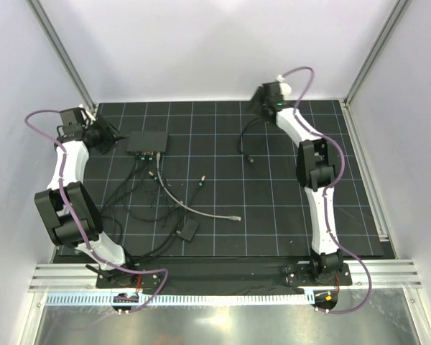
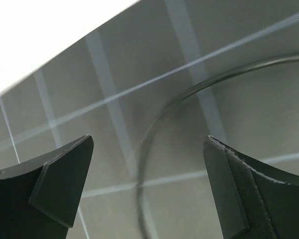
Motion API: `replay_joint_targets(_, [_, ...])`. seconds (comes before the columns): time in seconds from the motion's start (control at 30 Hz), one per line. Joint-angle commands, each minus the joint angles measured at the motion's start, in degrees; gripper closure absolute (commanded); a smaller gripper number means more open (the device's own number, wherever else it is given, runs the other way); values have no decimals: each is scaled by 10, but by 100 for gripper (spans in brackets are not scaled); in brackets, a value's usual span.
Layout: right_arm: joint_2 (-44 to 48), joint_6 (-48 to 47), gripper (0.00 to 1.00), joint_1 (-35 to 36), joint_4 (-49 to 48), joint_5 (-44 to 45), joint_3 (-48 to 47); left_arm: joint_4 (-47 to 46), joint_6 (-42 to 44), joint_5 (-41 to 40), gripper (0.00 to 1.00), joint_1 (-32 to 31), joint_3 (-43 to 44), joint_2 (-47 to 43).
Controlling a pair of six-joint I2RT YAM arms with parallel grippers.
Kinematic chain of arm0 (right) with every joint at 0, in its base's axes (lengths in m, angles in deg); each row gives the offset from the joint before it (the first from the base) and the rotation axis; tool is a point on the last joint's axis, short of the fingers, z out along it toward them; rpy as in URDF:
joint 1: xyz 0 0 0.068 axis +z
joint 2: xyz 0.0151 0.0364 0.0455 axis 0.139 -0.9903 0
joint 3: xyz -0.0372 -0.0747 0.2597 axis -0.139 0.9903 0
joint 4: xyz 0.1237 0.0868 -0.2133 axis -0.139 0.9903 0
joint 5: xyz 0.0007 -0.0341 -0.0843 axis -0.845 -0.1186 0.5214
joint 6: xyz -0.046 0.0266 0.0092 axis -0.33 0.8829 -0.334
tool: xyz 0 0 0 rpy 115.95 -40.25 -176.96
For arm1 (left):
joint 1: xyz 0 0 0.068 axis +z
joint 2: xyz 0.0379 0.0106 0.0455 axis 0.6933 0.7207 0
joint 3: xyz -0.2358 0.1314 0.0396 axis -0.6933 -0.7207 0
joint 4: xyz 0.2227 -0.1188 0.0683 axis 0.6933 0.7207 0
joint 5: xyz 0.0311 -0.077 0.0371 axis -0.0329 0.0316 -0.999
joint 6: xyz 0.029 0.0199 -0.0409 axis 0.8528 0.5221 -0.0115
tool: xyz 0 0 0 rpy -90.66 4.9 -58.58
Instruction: Pull the plug from the switch port
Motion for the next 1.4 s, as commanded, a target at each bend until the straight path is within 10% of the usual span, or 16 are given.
replay_joint_targets(0.0, [68, -145, 0, 90, 46, 150, -35, -32, 0, 35, 47, 20, 3, 30])
replay_joint_targets(0.2, [139, -90, 0, 109, -205, -155, 131, -43, -15, 53, 47, 24, 17, 85])
replay_joint_targets(0.4, [13, -116, 4, 185, -107, -247, -76, -57, -20, 108, 48, 37, 47, 161])
replay_joint_targets(1.37, [-225, -49, 64, 280, -255, -294, -261, -174, -60, 174, 51, 52, -4, 253])
